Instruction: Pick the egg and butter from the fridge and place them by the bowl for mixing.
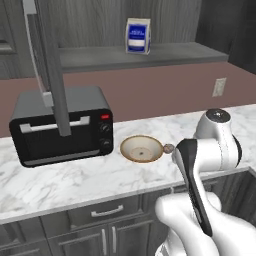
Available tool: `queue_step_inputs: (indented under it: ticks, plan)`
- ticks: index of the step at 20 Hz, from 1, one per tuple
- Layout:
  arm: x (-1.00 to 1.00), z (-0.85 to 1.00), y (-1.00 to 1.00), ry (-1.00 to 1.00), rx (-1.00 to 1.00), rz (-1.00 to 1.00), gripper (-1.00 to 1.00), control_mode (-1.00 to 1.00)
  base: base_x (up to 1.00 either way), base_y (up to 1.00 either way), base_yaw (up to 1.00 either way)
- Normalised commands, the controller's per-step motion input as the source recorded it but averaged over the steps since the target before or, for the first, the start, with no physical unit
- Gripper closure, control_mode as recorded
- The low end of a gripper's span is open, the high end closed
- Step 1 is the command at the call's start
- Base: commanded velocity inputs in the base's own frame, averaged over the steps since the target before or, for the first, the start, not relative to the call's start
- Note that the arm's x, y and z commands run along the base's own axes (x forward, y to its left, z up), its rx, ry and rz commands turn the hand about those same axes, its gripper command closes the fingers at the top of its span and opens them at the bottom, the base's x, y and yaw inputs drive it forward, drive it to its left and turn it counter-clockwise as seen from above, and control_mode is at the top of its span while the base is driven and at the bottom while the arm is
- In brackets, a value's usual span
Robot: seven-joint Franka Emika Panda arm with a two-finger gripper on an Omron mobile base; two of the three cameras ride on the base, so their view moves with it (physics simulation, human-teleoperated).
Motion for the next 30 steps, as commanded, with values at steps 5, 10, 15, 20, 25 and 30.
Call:
queue_step_inputs:
  ticks: [5, 10, 15, 20, 25, 30]
  plan:
    - [0.00, 0.00, 0.00, 0.00, 0.00, 0.00, -1.00, 1.00, -0.61, -0.01, 0.04]
    - [0.00, 0.00, 0.00, 0.00, 0.00, 0.00, -1.00, 1.00, -0.46, 0.00, 0.54]
    - [0.00, 0.00, 0.00, 0.00, 0.00, 0.00, -1.00, 1.00, -0.15, -0.01, 1.00]
    - [0.00, 0.00, 0.00, 0.00, 0.00, 0.00, -1.00, 1.00, -0.12, -0.01, 1.00]
    - [0.00, 0.00, 0.00, 0.00, 0.00, 0.00, -1.00, 1.00, -0.04, 0.00, 1.00]
    - [0.00, 0.00, 0.00, 0.00, 0.00, 0.00, -1.00, 1.00, -0.03, 0.00, 1.00]
